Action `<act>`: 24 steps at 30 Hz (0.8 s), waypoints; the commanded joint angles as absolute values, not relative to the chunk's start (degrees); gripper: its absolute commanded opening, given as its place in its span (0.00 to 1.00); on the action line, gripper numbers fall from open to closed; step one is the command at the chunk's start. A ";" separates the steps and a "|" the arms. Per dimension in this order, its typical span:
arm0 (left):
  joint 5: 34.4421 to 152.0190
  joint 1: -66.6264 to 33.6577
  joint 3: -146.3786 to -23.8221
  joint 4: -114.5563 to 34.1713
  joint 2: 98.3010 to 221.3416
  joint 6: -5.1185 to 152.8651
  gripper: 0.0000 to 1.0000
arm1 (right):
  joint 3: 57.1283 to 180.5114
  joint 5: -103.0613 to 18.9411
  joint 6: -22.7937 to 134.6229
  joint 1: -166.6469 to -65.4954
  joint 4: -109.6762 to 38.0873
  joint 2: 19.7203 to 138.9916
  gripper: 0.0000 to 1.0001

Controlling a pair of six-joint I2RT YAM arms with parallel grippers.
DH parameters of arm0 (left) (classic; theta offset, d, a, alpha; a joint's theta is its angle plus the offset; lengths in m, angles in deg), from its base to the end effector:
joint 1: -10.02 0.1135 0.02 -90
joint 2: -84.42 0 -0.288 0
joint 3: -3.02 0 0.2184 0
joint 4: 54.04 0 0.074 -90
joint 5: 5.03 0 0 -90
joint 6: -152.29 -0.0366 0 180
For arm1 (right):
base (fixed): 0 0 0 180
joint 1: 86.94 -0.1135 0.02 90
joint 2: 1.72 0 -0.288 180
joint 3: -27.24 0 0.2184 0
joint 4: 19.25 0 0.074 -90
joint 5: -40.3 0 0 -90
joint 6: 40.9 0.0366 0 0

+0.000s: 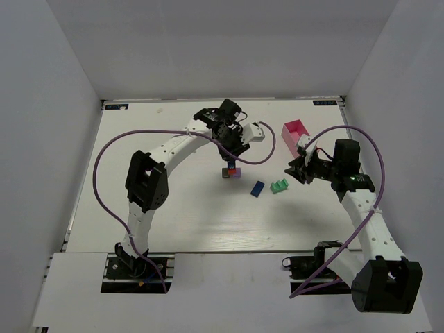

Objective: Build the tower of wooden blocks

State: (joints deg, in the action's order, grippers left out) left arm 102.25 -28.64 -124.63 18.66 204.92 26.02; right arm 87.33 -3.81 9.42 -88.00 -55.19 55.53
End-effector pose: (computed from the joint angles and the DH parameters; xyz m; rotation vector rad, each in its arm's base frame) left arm 0.3274 -0.2758 0.2897 1.7078 2.0828 -0.4211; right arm 0.1651 0.0293 0.3122 -1.0897 1.6596 0.4264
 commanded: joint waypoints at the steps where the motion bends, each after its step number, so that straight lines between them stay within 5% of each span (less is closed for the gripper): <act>1: 104.66 -27.95 -127.54 19.22 203.42 23.45 0.13 | 86.96 -1.62 8.49 -87.65 -55.41 55.31 0.38; 24: 106.33 -28.48 -128.07 21.33 206.75 21.07 0.13 | 86.25 -0.31 7.88 -85.99 -55.50 55.84 0.38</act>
